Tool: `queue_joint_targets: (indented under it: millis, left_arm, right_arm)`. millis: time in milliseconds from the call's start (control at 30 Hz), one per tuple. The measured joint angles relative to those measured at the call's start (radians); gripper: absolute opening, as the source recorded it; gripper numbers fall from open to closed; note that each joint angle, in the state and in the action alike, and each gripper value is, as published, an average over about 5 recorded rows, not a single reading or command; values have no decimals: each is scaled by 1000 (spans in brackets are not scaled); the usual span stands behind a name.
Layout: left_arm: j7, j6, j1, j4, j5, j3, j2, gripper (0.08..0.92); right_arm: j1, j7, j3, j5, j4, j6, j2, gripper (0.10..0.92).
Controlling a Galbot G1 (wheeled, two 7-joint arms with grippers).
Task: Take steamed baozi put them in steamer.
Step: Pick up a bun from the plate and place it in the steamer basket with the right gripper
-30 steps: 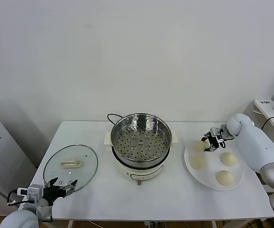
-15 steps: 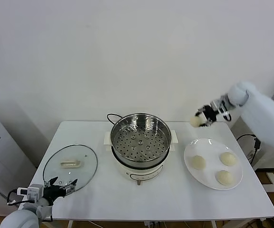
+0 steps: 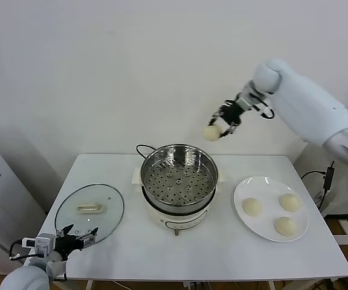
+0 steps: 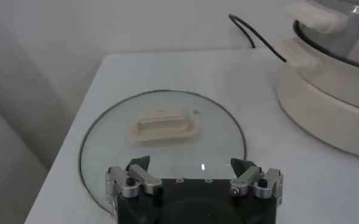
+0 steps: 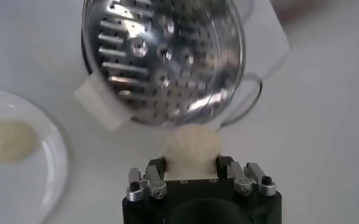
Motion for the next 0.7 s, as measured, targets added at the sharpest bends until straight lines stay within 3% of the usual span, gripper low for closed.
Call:
queue_joint_targets:
  millis: [700]
  left_arm:
    - [1,0,2,-2,-1,1,-2,823]
  right_arm:
    - [-161,10,102,-429,95,103,162,535]
